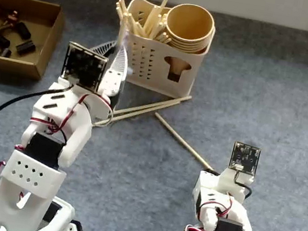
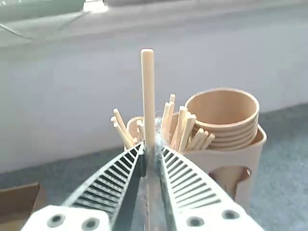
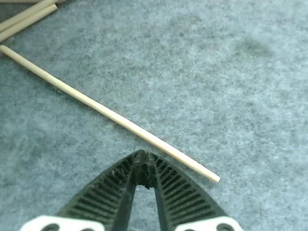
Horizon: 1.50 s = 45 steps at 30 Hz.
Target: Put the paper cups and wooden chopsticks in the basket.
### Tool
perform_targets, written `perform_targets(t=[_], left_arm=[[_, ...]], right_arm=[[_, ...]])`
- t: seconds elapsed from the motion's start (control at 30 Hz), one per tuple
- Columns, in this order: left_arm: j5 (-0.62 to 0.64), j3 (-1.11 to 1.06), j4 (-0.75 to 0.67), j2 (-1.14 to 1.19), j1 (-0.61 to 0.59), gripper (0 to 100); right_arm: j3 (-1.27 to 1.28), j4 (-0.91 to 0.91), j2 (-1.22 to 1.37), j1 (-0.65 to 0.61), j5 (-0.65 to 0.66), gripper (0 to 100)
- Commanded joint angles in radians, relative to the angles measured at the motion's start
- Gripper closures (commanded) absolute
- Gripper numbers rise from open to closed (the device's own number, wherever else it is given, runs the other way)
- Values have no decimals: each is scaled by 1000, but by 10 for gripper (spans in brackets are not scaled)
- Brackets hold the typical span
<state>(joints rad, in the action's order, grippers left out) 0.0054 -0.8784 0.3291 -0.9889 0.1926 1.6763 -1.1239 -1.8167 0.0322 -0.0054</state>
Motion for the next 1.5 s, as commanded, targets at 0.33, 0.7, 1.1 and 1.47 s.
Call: perform_targets(t=[0.33, 0.7, 1.1, 1.47], left_arm=[[9, 185, -117, -18, 10, 994], [9, 317, -353, 231, 4, 994], [5, 736, -362, 579, 2, 994], [8, 843, -361, 794, -47, 994]], right_arm=[[101, 15, 4, 10, 9, 993], [101, 15, 4, 10, 8, 993], [101, 15, 4, 10, 8, 993], [101, 15, 4, 10, 9, 993]])
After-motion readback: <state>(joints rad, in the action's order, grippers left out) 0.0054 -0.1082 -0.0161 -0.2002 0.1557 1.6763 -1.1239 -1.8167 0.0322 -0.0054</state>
